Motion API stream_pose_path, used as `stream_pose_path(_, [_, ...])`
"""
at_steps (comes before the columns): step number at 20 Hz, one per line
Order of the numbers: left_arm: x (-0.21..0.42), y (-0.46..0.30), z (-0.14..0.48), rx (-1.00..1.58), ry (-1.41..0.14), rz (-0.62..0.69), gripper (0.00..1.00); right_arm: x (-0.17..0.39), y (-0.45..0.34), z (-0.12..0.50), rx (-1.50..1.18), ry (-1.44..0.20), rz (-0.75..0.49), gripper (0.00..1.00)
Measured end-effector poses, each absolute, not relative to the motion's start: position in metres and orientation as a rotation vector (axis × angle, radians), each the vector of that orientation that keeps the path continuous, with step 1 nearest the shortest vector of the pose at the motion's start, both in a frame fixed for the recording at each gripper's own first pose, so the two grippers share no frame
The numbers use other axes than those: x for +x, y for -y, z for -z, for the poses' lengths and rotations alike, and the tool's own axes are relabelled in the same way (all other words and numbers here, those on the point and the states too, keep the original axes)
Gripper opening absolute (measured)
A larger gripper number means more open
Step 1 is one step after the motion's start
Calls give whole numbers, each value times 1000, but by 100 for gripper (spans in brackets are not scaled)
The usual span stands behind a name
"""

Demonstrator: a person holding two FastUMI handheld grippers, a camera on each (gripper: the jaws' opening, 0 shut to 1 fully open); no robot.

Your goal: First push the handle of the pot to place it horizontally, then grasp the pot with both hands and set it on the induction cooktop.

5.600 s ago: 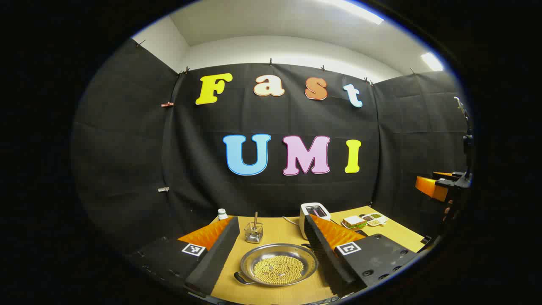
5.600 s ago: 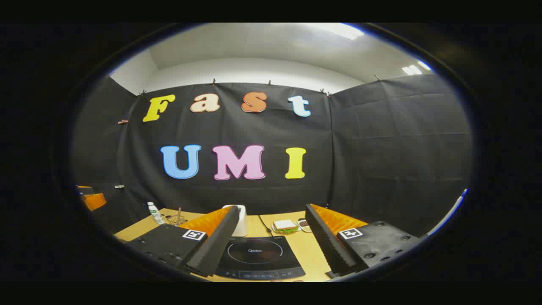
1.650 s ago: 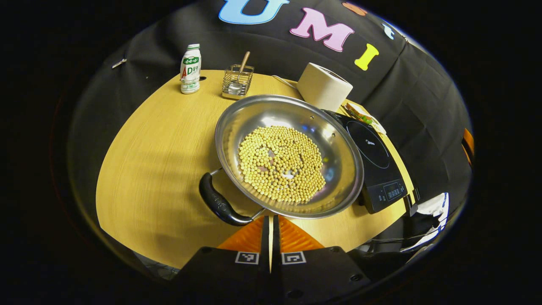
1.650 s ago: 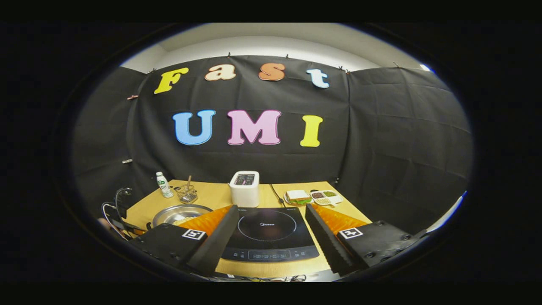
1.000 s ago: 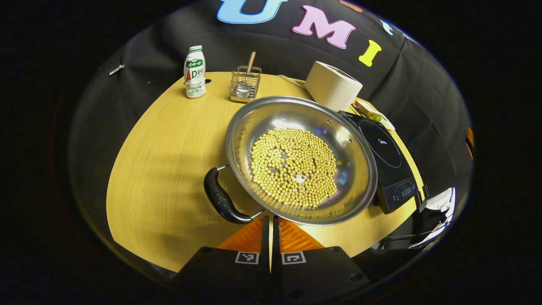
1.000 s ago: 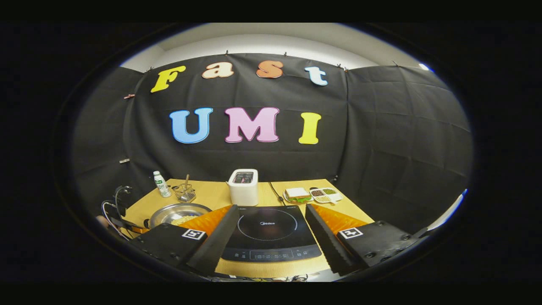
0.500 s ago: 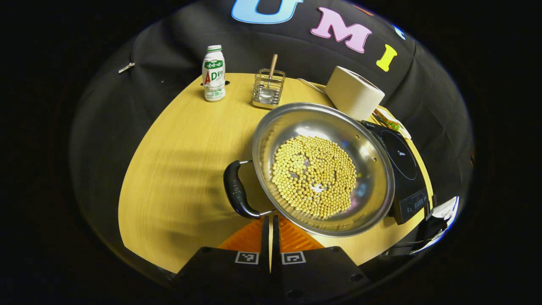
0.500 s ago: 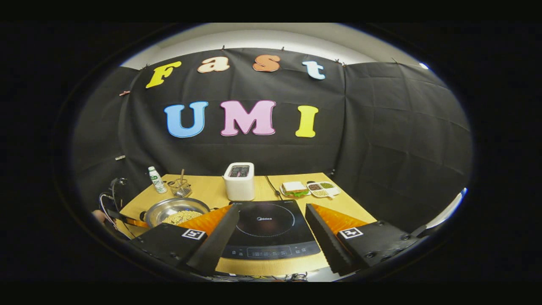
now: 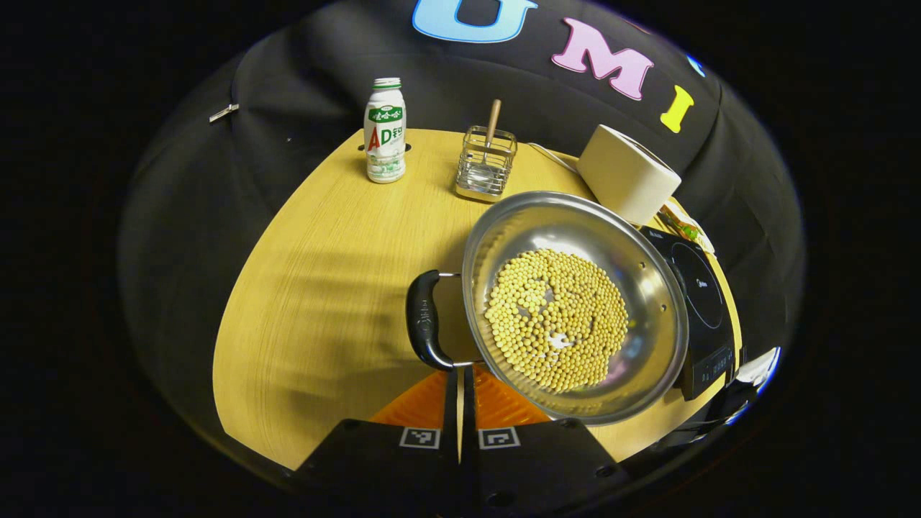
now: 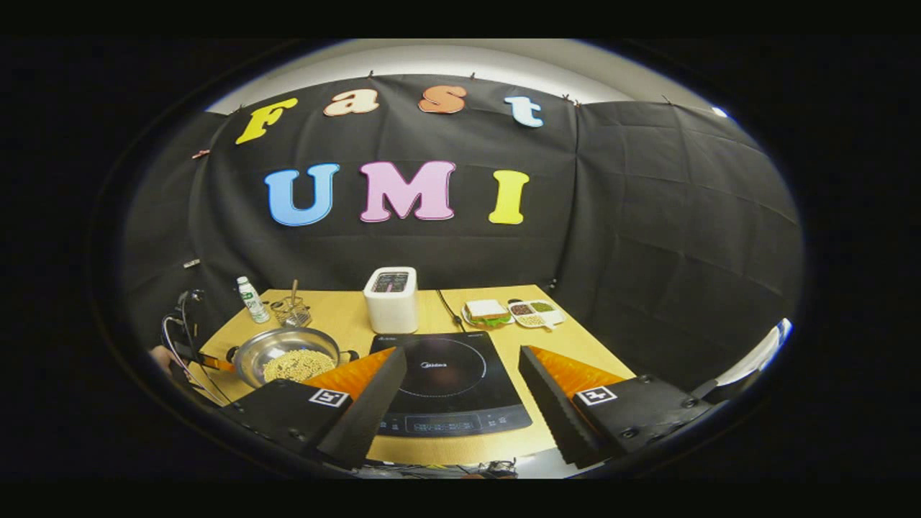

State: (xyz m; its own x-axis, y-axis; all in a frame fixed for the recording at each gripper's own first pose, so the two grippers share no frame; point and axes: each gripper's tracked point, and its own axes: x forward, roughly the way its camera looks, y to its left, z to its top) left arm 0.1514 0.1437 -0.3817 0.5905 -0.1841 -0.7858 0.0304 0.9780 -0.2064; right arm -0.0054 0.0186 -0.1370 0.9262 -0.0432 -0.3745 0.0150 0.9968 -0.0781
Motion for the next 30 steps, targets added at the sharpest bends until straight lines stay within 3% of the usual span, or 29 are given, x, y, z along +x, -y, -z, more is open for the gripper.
stream_pose_path(11, [165,-161,382,-188,-899,68,5,0,-25,158,-66,-437,7,98])
stream_pose_path(19, [159,-197,329,-167,-779,-36,8,30,-99,214,33,-617,-159,99])
stream_pose_path(21, [162,-196,311,-203,-717,-3,24,45,-119,223,18,-631,-205,99])
stream_pose_path(24, [166,-202,300,-181,-649,6,98,64,-150,245,-29,-665,-278,99])
stream_pose_path(25, [170,-202,299,-176,-633,8,99,69,-160,252,-30,-684,-301,96])
stream_pose_path(30, [182,-194,303,-265,-589,25,95,93,-205,292,-2,-752,-372,100])
